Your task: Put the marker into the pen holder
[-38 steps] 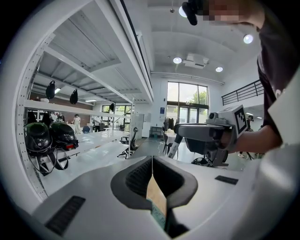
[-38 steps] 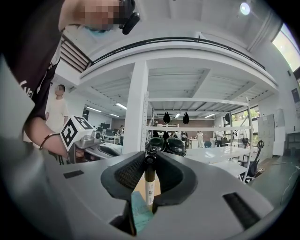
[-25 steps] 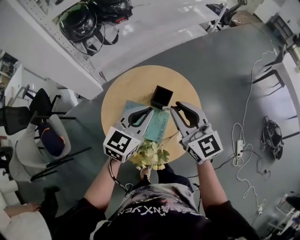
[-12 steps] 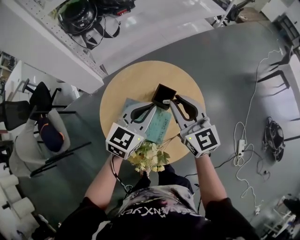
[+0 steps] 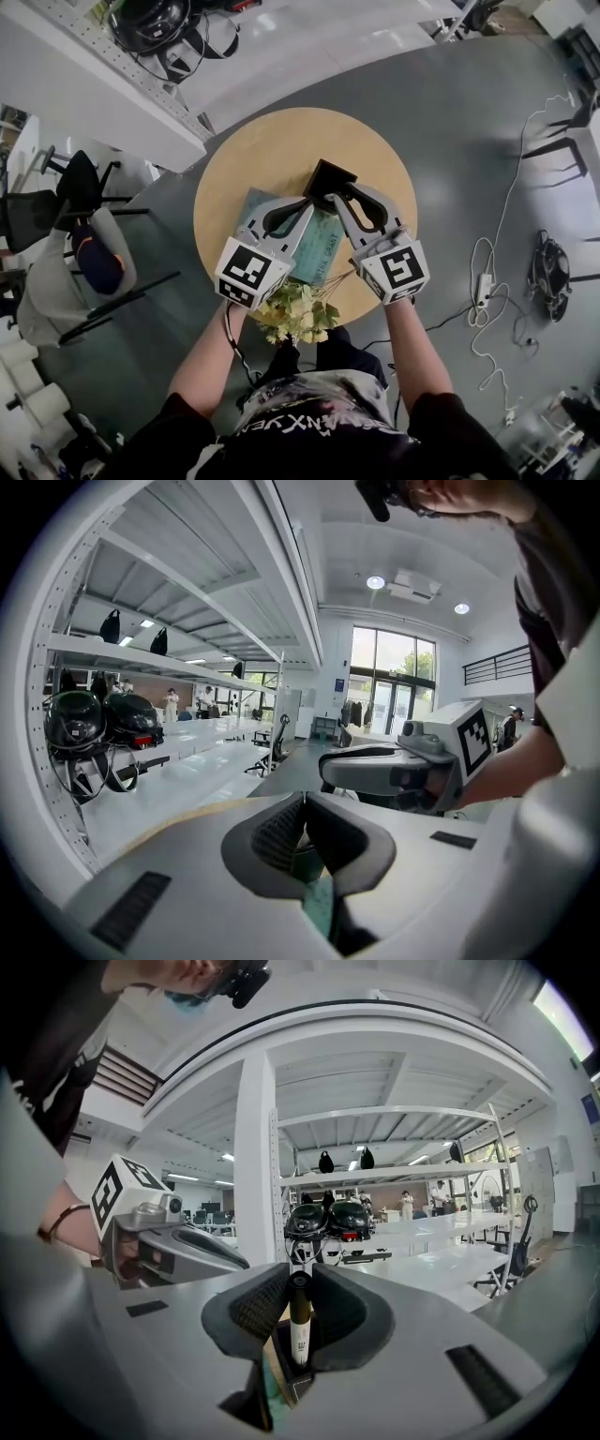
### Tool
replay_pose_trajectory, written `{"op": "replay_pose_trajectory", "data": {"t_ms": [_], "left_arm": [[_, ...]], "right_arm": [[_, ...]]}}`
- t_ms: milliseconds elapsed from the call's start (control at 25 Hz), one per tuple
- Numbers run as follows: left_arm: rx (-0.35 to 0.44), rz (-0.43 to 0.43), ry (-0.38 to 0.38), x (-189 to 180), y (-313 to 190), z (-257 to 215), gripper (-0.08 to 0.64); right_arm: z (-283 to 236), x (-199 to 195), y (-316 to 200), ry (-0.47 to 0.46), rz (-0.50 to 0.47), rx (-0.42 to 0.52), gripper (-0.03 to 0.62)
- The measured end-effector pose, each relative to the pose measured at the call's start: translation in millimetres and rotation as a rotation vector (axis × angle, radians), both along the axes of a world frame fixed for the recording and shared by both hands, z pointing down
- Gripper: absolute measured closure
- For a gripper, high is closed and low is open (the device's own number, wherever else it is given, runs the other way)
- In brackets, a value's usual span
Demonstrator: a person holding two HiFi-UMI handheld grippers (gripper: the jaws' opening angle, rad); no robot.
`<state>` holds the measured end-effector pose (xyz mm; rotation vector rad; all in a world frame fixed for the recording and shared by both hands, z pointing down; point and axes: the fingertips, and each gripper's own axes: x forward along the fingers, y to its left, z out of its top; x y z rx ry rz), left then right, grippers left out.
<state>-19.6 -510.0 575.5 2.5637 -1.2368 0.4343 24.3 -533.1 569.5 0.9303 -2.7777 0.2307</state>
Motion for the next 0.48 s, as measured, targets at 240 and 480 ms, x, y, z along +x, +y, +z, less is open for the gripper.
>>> {"op": "replay_pose_trajectory", "data": {"t_ms": [240, 480], "left_arm": [[-0.020, -0.005, 0.005, 2.4, -4.9, 14.4, 0.534], [-0.040, -0.006, 0.010, 5.6, -4.9, 24.3, 0.534]], "right_arm": [[23.9, -0.8, -6.1, 0.036, 0.003, -0.014, 0.514], [46.7, -1.2, -7.5, 0.083, 0.013, -0.031, 0.514]]}}
